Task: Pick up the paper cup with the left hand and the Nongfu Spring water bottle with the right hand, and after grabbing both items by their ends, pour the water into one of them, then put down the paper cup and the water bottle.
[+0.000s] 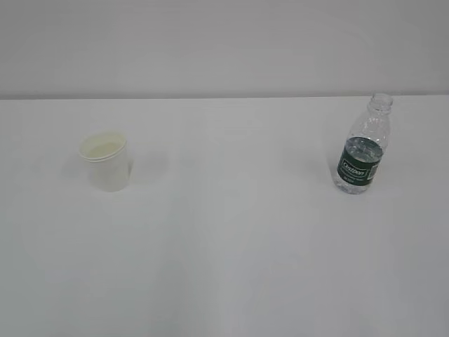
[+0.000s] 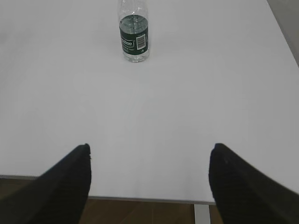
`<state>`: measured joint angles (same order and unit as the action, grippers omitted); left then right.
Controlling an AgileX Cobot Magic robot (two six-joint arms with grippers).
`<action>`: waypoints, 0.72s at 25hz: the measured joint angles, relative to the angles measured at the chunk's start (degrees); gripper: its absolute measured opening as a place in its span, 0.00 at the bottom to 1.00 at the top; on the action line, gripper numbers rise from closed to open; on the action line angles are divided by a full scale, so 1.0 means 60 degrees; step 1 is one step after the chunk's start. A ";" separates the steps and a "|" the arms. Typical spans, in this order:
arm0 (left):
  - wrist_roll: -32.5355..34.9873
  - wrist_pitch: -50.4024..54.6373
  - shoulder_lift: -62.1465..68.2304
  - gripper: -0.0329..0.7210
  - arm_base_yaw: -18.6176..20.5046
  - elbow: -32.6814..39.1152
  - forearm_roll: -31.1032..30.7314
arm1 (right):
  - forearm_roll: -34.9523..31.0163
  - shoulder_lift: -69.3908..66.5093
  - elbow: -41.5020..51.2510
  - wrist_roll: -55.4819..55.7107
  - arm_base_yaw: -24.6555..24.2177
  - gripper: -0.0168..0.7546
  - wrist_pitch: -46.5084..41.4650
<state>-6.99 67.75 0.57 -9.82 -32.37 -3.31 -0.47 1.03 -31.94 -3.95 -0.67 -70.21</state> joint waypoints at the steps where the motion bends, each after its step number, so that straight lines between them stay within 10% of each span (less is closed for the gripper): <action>1: 0.0000 -0.0079 0.0000 0.74 0.0000 0.0037 -0.0022 | -0.0035 0.0000 0.0094 0.0000 0.0000 0.78 0.0070; 18: 0.0000 -0.0677 0.0000 0.74 0.0000 0.0350 -0.0209 | -0.0084 0.0000 0.0604 -0.0029 0.0000 0.78 0.0725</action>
<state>-6.99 63.69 0.57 -9.82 -30.27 -4.56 -0.97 1.03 -28.32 -4.13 -0.67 -65.86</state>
